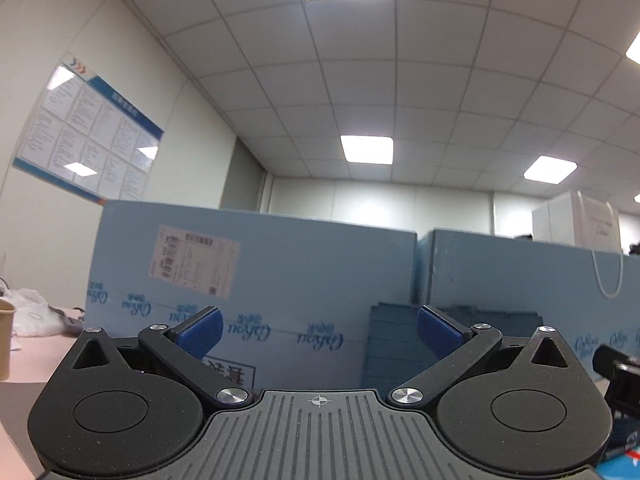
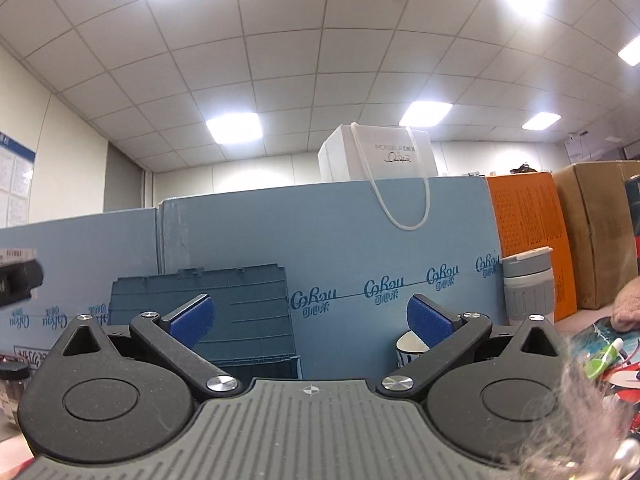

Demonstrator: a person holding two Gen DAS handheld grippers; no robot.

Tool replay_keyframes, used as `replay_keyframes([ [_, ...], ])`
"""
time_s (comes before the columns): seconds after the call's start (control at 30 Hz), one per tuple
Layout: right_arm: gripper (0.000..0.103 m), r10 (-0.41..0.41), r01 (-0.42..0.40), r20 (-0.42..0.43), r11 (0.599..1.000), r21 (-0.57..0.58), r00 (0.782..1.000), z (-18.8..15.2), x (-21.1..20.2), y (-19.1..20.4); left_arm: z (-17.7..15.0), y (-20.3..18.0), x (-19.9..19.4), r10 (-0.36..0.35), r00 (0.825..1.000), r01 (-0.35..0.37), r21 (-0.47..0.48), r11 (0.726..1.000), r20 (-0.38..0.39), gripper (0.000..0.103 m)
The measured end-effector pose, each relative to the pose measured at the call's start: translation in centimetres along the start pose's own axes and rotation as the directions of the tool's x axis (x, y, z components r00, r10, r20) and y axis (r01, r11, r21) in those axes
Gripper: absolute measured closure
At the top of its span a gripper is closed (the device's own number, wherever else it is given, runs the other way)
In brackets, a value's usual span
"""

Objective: Organize rigid objects

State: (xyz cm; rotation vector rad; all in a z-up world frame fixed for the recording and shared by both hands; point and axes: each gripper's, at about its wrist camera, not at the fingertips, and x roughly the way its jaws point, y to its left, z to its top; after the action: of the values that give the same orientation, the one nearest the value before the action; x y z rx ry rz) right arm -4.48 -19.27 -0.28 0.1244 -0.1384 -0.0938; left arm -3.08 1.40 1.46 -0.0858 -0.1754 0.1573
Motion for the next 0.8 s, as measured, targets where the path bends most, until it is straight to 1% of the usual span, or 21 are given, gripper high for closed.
replay_keyframes([
  [0.03, 0.0, -0.004, 0.004, -0.002, 1.0, -0.004, 1.0, 0.0, 0.0, 0.1, 0.0, -0.2, 0.4, -0.005, 1.0, 0.005, 0.004, 1.0, -0.015, 0.0],
  [0.1, 0.0, -0.018, 0.018, -0.003, 1.0, -0.016, 1.0, -0.1, 0.1, 0.2, -0.3, -0.5, 0.7, -0.002, 1.0, 0.002, 0.015, 1.0, -0.019, 0.0],
  [0.23, 0.0, -0.026, 0.026, -0.018, 0.999, -0.031, 0.999, -0.2, 0.3, 0.4, -0.9, -1.8, 0.6, 0.029, 0.999, -0.028, 0.087, 0.996, -0.016, 0.0],
  [0.33, 0.0, 0.004, -0.005, -0.033, 1.0, -0.031, 0.999, -0.3, 0.5, 0.4, -1.3, -2.6, 0.5, 0.004, 0.999, 0.001, 0.133, 0.991, -0.038, 0.0],
  [0.43, 0.0, 0.012, -0.014, -0.044, 0.999, -0.037, 0.999, -0.3, 0.7, 0.6, -1.6, -2.6, 0.4, -0.006, 0.999, 0.011, 0.136, 0.991, -0.038, 0.0],
  [0.57, 0.0, 0.018, -0.021, -0.058, 0.999, -0.05, 0.998, -0.4, 0.8, 0.9, -1.7, -2.5, 0.9, 0.005, 0.998, 0.004, 0.138, 0.99, -0.063, 0.0],
  [0.63, 0.0, 0.023, -0.026, -0.063, 0.998, -0.056, 0.998, -0.4, 0.9, 1.0, -1.7, -2.4, 1.0, -0.006, 0.997, 0.015, 0.13, 0.991, -0.072, 0.0],
  [0.8, 0.0, 0.023, -0.027, -0.067, 0.998, -0.052, 0.998, -0.4, 1.0, 0.9, -1.7, -2.4, 0.8, -0.015, 0.998, 0.023, 0.129, 0.991, -0.066, 0.0],
])
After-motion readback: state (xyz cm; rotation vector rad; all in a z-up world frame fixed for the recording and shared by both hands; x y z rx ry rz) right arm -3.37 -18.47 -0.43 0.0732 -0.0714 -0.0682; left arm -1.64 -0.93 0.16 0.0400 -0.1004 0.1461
